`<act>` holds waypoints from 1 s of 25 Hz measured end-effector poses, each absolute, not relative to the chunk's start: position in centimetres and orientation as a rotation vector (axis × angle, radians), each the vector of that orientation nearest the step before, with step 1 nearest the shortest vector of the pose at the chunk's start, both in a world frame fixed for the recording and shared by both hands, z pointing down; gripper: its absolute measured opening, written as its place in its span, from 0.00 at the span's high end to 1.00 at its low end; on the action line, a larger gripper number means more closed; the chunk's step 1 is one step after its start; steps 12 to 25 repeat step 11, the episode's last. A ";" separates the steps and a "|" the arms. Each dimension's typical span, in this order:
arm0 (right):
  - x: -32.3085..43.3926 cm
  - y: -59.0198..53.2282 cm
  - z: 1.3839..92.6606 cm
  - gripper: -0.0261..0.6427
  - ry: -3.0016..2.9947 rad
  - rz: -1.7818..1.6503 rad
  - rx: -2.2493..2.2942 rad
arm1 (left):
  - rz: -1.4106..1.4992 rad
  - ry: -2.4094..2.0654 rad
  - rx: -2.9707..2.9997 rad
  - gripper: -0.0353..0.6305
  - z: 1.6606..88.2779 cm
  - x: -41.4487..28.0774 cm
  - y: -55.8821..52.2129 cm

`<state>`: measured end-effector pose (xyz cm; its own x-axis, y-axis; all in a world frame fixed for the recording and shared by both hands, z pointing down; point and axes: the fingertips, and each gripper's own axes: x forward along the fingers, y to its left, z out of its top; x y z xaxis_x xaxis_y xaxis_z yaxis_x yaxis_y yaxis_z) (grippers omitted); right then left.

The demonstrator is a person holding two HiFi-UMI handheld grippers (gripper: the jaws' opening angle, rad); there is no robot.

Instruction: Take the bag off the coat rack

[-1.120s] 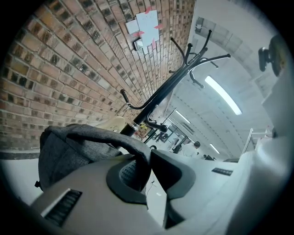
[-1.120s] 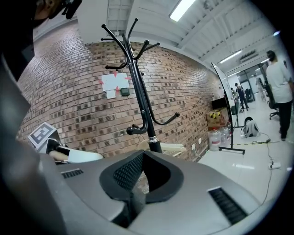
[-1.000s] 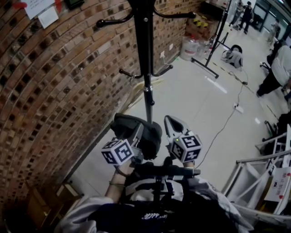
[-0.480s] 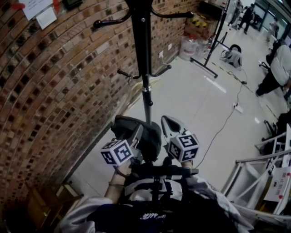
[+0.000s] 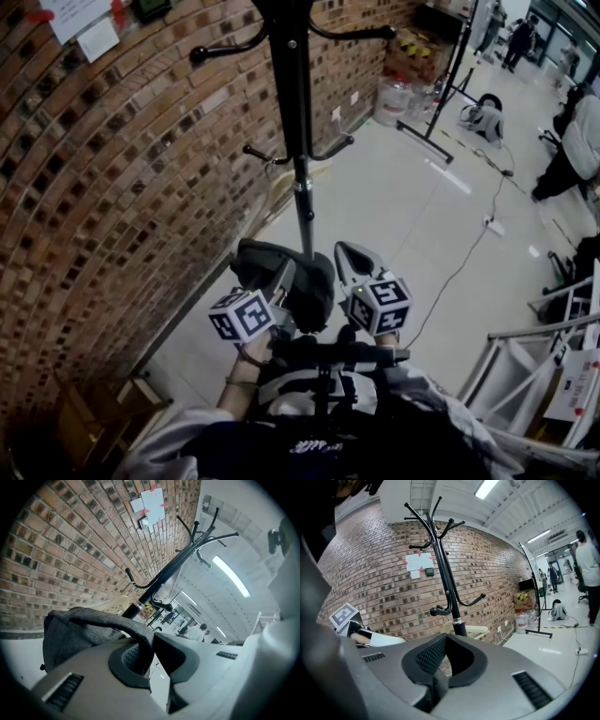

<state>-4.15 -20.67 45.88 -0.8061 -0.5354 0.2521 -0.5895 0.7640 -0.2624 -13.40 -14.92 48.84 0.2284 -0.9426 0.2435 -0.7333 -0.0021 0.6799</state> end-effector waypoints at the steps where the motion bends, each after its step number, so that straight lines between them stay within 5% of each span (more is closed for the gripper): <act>1: -4.2 -20.6 45.9 0.95 -2.797 0.496 0.896 | -0.369 -1.554 1.781 0.88 48.9 -13.4 -14.9; 25: -4.0 -20.6 46.0 0.95 -2.789 0.490 0.890 | -0.387 -1.543 1.769 0.88 49.0 -13.3 -14.7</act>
